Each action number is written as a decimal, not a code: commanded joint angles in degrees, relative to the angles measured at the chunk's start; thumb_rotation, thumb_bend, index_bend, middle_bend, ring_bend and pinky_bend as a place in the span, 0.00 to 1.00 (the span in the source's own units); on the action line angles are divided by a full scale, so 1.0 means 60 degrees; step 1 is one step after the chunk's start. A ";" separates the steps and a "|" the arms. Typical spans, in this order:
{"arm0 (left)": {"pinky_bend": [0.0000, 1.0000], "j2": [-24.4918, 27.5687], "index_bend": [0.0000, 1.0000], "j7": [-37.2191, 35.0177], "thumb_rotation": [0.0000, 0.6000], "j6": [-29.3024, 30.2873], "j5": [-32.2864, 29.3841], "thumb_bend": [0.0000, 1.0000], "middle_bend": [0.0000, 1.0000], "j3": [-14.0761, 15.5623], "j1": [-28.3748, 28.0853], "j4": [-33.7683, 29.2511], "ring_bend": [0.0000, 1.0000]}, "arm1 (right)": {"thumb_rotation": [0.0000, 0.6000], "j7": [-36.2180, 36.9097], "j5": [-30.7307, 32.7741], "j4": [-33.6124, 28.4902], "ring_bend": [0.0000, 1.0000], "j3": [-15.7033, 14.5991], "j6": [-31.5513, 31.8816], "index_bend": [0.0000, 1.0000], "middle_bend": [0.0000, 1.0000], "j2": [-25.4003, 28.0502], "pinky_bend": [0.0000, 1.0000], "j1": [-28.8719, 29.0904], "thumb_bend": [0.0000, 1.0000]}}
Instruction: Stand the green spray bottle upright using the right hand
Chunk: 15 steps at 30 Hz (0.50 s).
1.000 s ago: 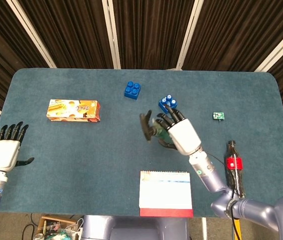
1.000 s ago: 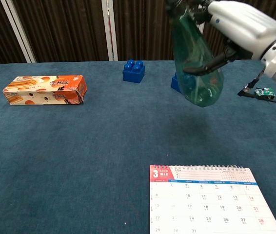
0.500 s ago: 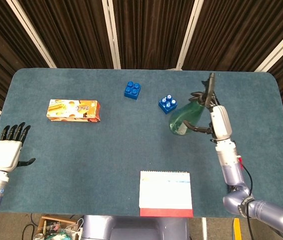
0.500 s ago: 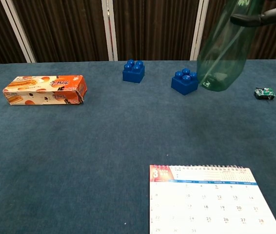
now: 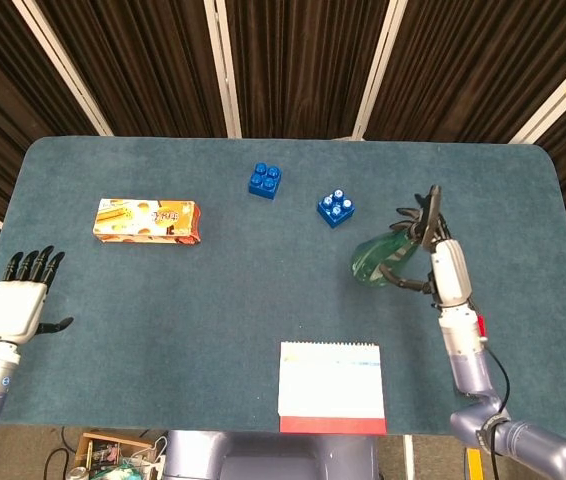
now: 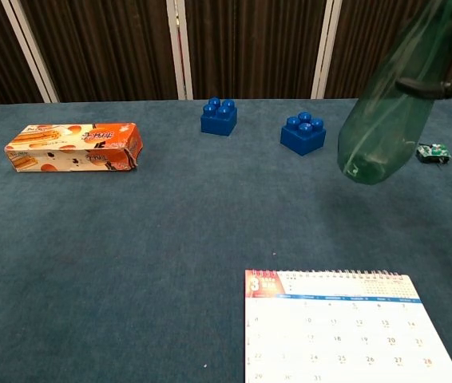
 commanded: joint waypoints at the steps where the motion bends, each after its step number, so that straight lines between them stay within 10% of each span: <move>1: 0.04 0.0014 0.00 -0.0028 1.00 0.0036 0.0042 0.05 0.00 0.0016 0.0006 -0.0007 0.03 | 1.00 0.0021 -0.0140 0.0226 0.00 -0.0221 -0.0072 1.00 0.22 -0.0239 0.07 -0.0123 0.38; 15: 0.04 0.0055 0.00 -0.0153 1.00 0.0068 0.0078 0.05 0.00 0.0047 0.0025 0.0039 0.03 | 1.00 0.0277 -0.0233 0.0985 0.00 -0.0360 -0.0445 1.00 0.21 -0.0738 0.06 -0.0330 0.38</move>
